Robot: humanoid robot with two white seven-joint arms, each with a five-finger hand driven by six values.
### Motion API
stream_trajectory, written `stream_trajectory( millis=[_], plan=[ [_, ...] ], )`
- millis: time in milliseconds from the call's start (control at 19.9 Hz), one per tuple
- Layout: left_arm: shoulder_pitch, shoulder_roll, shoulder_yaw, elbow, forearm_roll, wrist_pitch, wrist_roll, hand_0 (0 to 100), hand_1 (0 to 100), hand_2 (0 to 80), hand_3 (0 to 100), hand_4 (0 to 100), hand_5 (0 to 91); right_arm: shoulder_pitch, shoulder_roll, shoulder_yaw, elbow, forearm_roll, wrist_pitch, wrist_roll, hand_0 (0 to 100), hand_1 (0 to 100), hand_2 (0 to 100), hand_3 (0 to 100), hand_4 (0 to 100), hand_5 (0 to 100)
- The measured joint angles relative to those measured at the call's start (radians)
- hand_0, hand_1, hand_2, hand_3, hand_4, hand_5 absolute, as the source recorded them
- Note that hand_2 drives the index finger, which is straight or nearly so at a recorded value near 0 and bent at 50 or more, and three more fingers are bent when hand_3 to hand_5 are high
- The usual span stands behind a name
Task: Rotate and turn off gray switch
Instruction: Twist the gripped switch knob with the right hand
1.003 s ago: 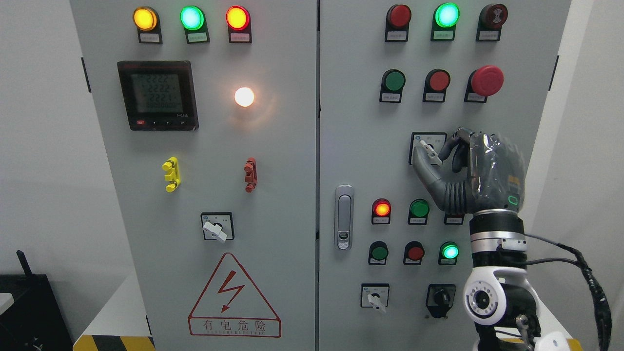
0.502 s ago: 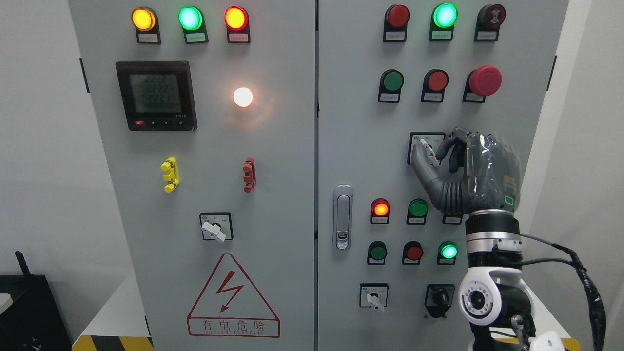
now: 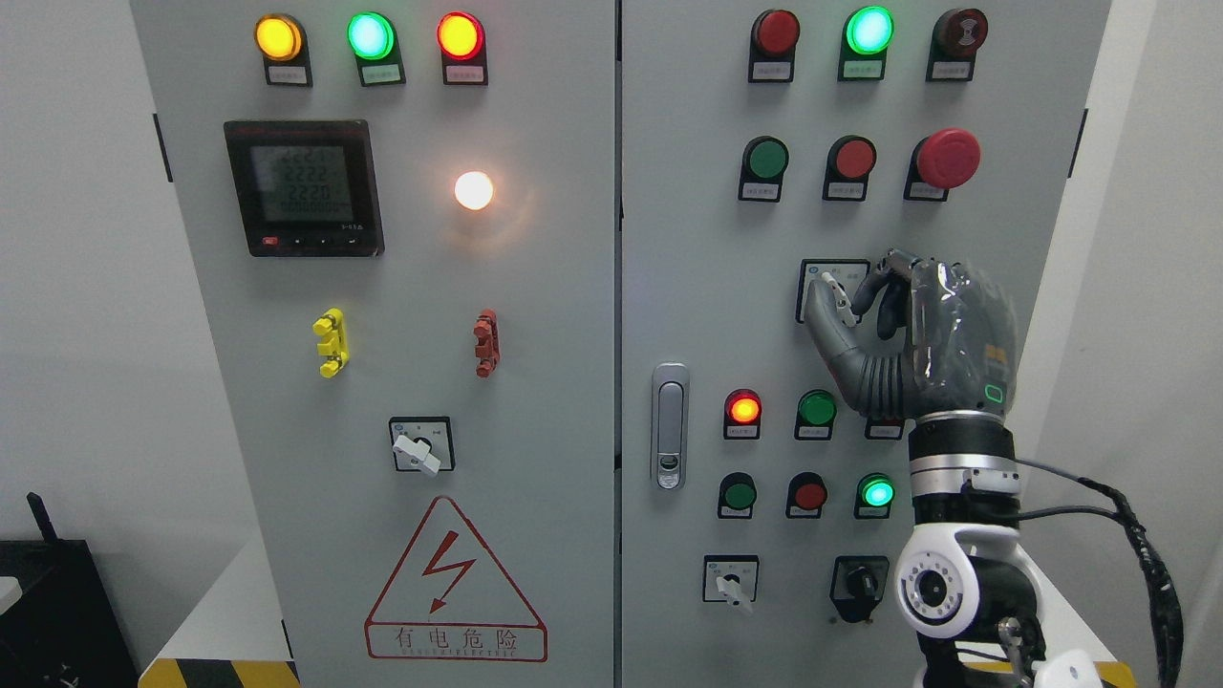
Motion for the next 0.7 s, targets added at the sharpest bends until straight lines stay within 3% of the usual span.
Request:
stream_trajectory(
  millis=[702],
  plan=[
    [0.000, 0.000, 0.000, 0.000, 0.000, 0.000, 0.000, 12, 39, 0.0, 0, 0, 0.0, 0.001, 0.003, 0.004, 0.001, -0.001, 0.000, -0.002, 57, 37, 75, 99, 91, 100]
  ],
)
